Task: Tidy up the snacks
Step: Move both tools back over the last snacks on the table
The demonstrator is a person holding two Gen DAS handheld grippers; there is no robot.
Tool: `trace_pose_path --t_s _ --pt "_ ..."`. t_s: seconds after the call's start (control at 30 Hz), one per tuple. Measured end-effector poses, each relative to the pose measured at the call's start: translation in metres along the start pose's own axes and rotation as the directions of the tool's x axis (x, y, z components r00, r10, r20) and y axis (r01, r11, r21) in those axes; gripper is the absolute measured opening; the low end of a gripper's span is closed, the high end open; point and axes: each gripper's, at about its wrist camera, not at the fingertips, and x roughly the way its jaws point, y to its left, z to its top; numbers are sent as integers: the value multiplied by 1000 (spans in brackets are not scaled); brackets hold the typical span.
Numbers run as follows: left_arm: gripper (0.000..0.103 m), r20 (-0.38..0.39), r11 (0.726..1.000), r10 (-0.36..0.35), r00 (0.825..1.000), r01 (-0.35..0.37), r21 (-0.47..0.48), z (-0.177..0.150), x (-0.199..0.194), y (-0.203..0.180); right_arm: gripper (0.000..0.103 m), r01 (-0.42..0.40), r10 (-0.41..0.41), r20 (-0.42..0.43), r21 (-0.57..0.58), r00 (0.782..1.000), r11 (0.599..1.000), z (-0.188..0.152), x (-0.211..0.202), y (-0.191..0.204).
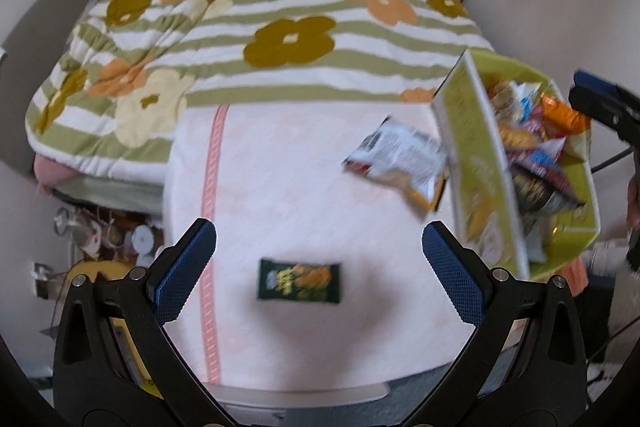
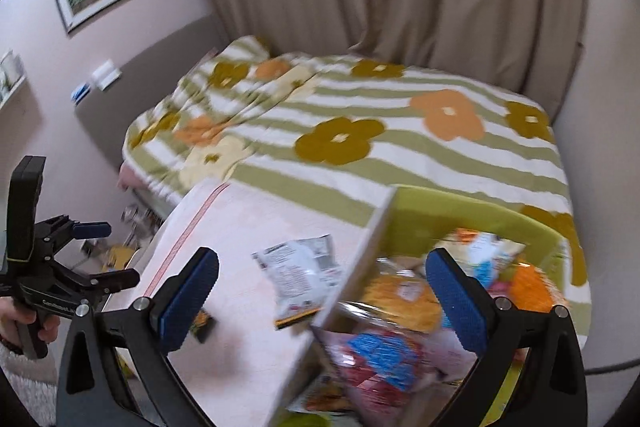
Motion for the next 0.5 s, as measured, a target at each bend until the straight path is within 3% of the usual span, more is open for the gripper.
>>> trace_pose_path --t_s 0.1,0.27,0.33,0.5 --pt "102 -35 1000 -7 999 8 30 -12 9 17 103 -13 11 -51 -37 999 999 4 20 21" --pt "102 -87 977 9 996 10 214 -31 32 30 103 -5 -11 -134 -121 991 993 9 57 51" --pt "102 -108 948 14 994 21 317 -39 43 31 103 5 -37 -188 -164 982 986 10 75 60" --pt "102 -170 822 5 985 93 561 -59 75 25 103 51 -125 -317 -233 940 971 3 118 67"
